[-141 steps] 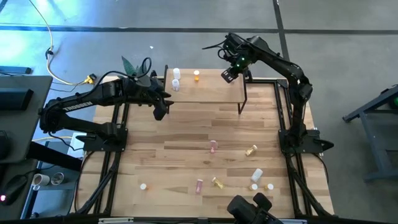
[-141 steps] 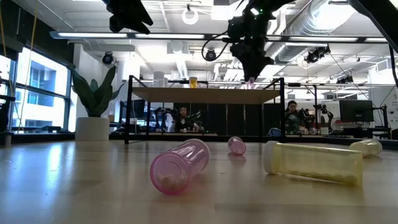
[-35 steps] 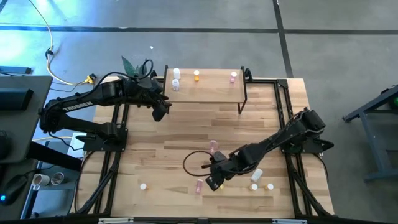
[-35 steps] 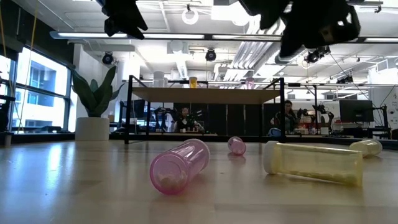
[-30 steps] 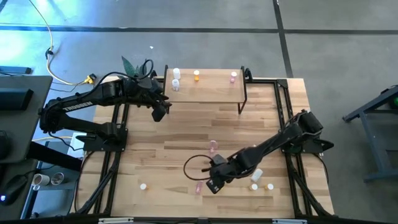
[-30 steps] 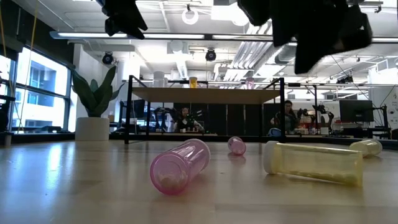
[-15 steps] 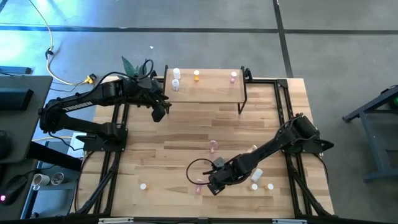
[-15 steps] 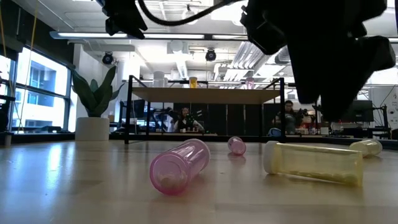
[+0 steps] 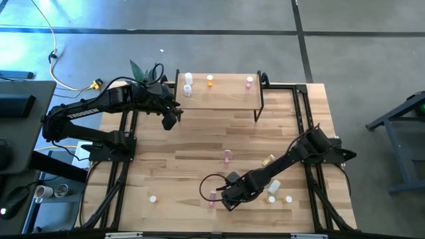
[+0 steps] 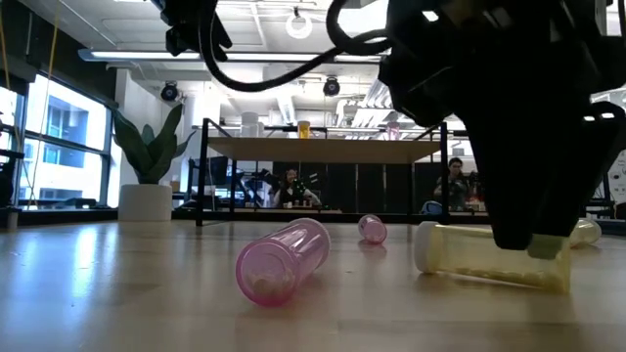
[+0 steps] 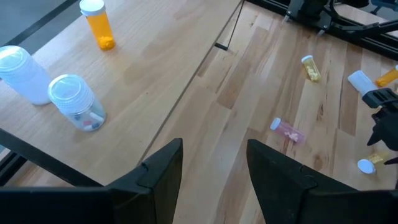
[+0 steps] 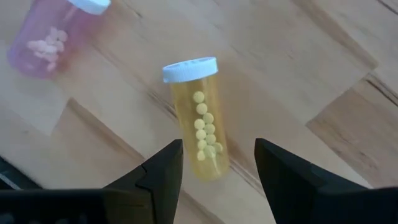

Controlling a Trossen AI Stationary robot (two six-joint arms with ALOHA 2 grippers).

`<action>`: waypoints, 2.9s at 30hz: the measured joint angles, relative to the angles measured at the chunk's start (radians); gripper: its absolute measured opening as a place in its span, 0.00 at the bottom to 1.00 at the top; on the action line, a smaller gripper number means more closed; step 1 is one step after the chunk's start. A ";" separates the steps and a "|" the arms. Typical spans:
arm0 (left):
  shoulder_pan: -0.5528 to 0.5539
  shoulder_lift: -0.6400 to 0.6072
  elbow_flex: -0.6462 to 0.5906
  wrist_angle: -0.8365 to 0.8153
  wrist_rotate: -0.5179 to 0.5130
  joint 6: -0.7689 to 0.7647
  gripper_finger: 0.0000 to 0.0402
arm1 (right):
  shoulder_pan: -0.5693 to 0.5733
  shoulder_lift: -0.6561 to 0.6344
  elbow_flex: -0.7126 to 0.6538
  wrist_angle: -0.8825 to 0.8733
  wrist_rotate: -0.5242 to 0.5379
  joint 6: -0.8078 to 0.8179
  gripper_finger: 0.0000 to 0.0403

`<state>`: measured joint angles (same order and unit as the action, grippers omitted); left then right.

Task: Pick and place medicine bottles onto shelf by color
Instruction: Put the bottom left yellow pill bottle on the shelf

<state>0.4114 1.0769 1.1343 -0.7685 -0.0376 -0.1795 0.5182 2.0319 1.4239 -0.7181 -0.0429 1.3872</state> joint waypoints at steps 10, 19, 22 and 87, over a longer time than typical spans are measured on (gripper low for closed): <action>0.000 0.000 0.000 0.002 0.000 0.000 0.42 | 0.000 0.027 0.000 0.000 -0.001 0.000 0.47; 0.000 0.000 0.000 0.002 0.000 -0.001 0.42 | -0.002 0.027 0.000 -0.006 -0.017 0.000 0.33; 0.000 0.000 0.000 0.002 0.000 -0.002 0.42 | -0.001 0.027 0.000 0.003 -0.021 -0.009 0.24; -0.002 0.124 0.000 0.615 0.187 0.060 0.42 | -0.651 -0.544 0.001 0.573 0.053 -1.176 0.21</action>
<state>0.4095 1.2011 1.1346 -0.1531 0.1499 -0.1193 -0.1324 1.4879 1.4250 -0.1454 0.0100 0.2114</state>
